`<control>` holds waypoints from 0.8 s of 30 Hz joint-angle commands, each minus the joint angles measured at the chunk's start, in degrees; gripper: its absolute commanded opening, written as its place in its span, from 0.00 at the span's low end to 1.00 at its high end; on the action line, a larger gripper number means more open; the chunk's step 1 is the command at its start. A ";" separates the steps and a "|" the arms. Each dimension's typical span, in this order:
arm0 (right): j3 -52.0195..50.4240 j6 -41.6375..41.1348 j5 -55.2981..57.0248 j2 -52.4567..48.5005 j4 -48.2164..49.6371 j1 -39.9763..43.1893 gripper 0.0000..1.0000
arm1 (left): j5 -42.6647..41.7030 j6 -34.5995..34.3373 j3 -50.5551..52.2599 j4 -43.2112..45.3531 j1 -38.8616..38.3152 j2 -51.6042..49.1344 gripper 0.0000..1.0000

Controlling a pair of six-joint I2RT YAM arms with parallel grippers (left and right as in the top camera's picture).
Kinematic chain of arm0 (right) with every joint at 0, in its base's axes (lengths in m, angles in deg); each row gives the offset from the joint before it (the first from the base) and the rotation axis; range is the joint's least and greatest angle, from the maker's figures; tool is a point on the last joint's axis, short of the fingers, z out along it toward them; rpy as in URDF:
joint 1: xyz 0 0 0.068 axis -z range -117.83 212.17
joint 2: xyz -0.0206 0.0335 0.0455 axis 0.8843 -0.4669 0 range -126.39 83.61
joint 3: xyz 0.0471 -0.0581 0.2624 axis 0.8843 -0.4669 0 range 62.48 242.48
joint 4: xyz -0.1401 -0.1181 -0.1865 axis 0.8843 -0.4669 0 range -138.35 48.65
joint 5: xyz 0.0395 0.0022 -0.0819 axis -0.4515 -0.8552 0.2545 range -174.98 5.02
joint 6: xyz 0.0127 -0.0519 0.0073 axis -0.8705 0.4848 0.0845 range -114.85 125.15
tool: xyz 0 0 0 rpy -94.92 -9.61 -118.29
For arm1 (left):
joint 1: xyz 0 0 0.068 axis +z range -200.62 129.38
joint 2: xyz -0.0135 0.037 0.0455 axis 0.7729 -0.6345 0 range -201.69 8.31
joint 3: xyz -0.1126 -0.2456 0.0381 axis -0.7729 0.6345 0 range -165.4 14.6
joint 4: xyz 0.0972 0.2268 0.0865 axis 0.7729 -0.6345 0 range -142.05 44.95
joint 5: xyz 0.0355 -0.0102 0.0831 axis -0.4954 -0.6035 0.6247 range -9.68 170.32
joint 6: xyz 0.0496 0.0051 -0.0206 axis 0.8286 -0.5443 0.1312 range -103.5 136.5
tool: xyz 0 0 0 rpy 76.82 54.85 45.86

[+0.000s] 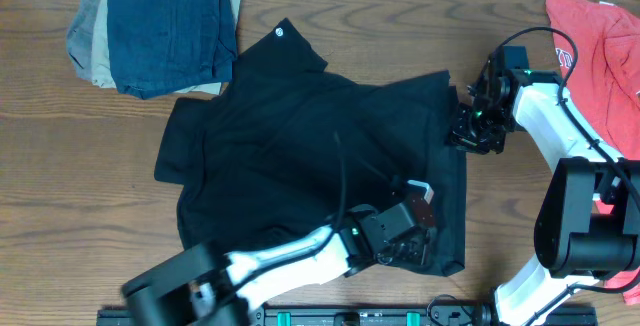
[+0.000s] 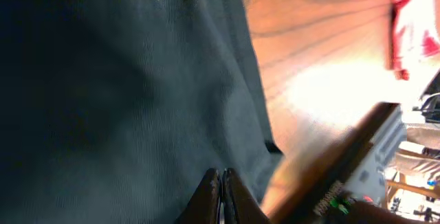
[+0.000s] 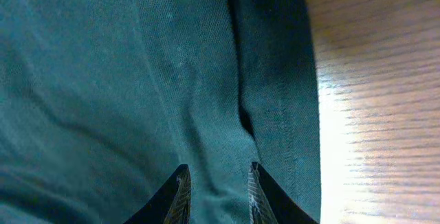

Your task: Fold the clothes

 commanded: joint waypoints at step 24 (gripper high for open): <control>-0.20 1.68 -1.75 -0.09 -0.22 -0.26 0.30 | -30.67 -2.34 0.22 9.57 0.09 -9.92 0.06</control>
